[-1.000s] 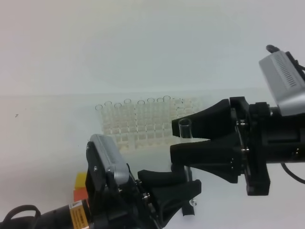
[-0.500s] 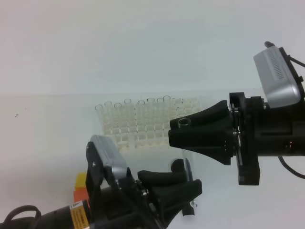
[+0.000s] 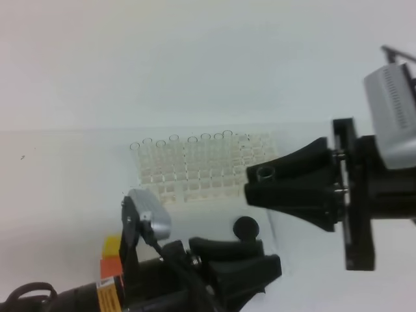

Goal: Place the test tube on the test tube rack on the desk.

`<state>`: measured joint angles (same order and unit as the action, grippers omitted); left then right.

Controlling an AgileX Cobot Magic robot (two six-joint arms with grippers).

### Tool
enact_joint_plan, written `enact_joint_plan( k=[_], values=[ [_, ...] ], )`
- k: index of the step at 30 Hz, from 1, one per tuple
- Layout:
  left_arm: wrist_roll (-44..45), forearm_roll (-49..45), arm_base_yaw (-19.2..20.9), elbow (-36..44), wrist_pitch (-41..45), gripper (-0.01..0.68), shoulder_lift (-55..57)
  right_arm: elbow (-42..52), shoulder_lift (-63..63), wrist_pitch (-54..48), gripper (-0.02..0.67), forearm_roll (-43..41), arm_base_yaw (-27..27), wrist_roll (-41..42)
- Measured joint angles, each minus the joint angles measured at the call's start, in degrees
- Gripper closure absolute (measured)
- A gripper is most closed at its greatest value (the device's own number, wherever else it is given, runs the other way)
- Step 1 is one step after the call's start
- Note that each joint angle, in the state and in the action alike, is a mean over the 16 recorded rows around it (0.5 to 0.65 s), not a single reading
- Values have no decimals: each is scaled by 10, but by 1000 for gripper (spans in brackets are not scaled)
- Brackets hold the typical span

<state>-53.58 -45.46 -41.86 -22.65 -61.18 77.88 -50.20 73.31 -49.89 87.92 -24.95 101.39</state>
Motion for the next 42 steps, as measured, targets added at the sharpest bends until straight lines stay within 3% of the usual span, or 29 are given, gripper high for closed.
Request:
enact_joint_plan(
  k=[6, 11, 19, 23, 31, 42],
  values=[
    [-20, -42, -15, 0, 2, 615, -14, 0, -83, 66, 526, -68, 0, -40],
    [-23, -45, -58, -4, 71, 669, -53, 1, -147, 110, 526, -132, 0, -86],
    [32, 1, -142, -34, 339, 673, -161, 1, -195, 121, 526, -212, 0, -156],
    [79, 17, -155, -55, 500, 673, -211, 1, -200, 115, 526, -235, 0, -178],
    [160, 14, -92, -86, 666, 673, -265, 1, -201, 99, 526, -250, 0, -196],
    [167, 6, 29, -80, 652, 673, -275, 1, -201, 72, 526, -251, 0, -200]
  ],
)
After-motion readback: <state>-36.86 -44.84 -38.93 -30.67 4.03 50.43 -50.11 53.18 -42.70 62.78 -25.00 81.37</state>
